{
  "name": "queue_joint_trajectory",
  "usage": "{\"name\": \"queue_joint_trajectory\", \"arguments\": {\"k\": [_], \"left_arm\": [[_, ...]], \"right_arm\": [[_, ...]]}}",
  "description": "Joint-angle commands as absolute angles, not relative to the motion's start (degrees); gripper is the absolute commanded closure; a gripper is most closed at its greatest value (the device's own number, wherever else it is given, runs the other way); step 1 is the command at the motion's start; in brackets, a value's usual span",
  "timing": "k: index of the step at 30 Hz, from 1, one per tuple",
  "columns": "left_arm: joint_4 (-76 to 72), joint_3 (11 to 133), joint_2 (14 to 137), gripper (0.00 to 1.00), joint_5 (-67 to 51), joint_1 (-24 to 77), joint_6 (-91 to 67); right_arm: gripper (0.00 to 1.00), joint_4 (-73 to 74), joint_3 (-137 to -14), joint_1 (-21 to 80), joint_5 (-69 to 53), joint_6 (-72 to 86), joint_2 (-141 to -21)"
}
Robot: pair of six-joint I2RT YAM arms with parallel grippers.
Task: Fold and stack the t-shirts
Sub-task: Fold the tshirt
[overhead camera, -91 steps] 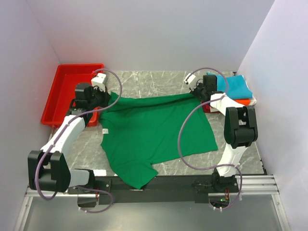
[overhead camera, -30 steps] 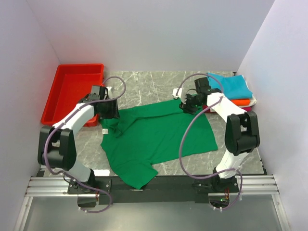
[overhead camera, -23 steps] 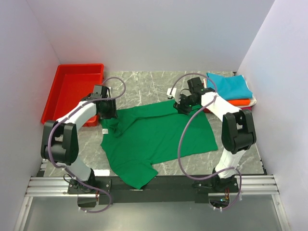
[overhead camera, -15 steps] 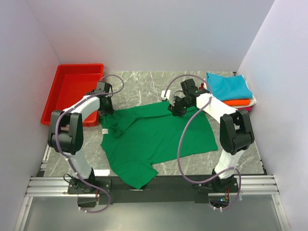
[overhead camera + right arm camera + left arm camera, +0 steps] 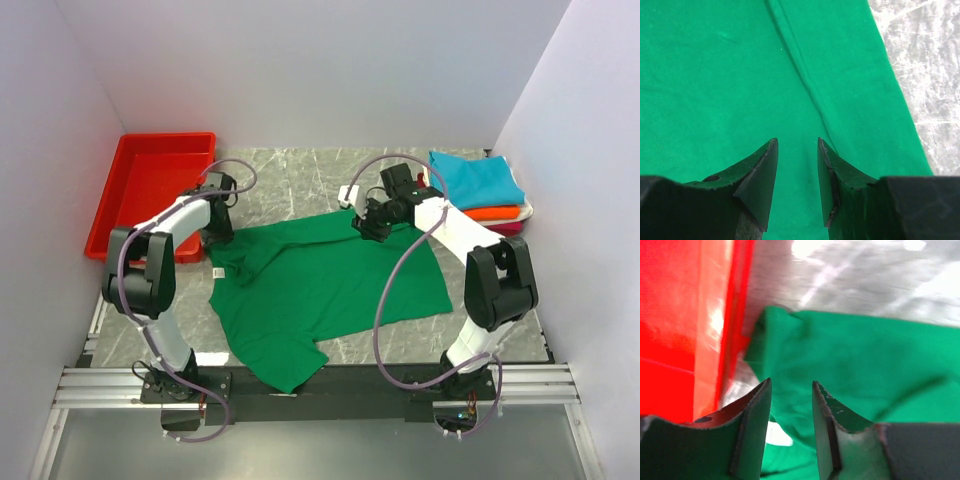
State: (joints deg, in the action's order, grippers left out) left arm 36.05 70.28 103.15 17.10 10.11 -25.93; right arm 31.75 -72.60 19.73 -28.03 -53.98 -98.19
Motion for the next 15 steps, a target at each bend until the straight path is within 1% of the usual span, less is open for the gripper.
{"name": "queue_joint_trajectory", "arguments": {"k": [1,5,8,10,11,15], "left_arm": [[36.65,73.65,96.87,0.56,11.97,11.33,-24.61],[34.54,71.81,92.64,0.52,-0.23,11.6,-22.42],[36.29,71.54,92.37,0.5,-4.73,11.78,-21.45],[37.52,70.58,92.72,0.49,-7.19,11.95,-20.83],[37.7,70.23,92.9,0.45,-7.47,12.13,-20.48],[37.62,67.42,94.22,0.45,-8.08,12.13,-19.16]], "right_arm": [[0.56,30.76,-70.93,19.34,-27.86,-53.35,-94.31],[0.56,30.76,-69.09,18.81,-28.39,-53.17,-91.77],[0.56,30.59,-67.77,18.72,-28.56,-53.09,-90.36],[0.56,30.5,-66.98,18.72,-28.74,-53.0,-89.74],[0.56,30.5,-66.8,18.63,-28.91,-53.0,-89.48],[0.55,30.23,-65.83,18.46,-29.35,-52.47,-88.77]]}}
